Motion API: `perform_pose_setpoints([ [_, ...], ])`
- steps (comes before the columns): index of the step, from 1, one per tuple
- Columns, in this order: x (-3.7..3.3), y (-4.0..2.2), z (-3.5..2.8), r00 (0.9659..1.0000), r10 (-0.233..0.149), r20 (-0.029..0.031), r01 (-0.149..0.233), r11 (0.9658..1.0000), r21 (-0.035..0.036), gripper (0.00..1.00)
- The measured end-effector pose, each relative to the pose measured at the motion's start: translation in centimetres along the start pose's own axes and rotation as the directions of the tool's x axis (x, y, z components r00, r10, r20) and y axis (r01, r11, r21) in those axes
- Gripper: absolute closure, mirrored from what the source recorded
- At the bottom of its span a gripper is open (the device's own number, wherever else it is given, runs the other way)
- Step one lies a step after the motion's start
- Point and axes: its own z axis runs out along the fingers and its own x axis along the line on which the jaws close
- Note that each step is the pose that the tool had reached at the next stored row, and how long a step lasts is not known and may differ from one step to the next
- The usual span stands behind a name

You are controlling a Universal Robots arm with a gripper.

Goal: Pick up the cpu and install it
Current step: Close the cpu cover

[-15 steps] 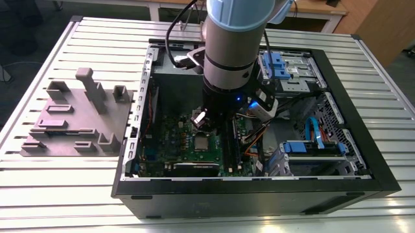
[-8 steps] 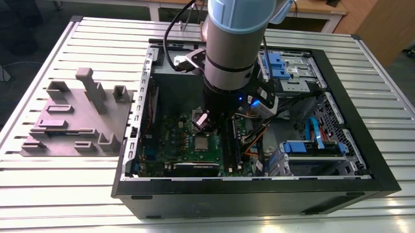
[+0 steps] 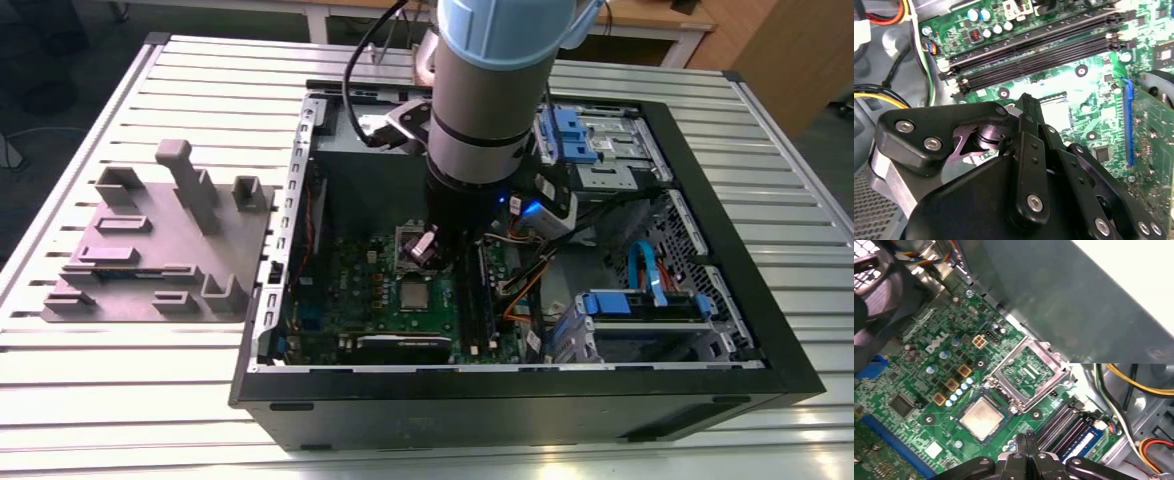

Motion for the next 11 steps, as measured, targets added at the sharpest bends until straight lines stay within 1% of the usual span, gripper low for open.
perform_pose_setpoints([
  [1,-0.14,0.03,0.03,1.0000,0.000,0.0017,0.000,1.0000,-0.0020,0.90],
  [2,-0.27,0.05,0.05,1.0000,0.000,0.0048,0.000,1.0000,-0.0056,0.90],
  [3,-0.38,0.05,0.07,1.0000,0.000,0.0094,0.000,0.9999,-0.0108,0.90],
  [4,-0.47,0.05,0.10,0.9999,0.000,0.0173,0.000,0.9998,-0.0197,0.90],
  [6,-0.59,0.04,0.14,0.9994,0.001,0.0360,0.000,0.9992,-0.0407,0.90],
  [8,-0.69,0.06,0.18,0.9986,0.002,0.0533,0.001,0.9982,-0.0603,0.90],
  [9,-0.74,0.08,0.23,0.9983,0.002,0.0584,0.002,0.9978,-0.0664,0.90],
  [11,-0.81,0.12,0.38,0.9982,-0.006,0.0603,0.011,0.9976,-0.0687,0.90],
])
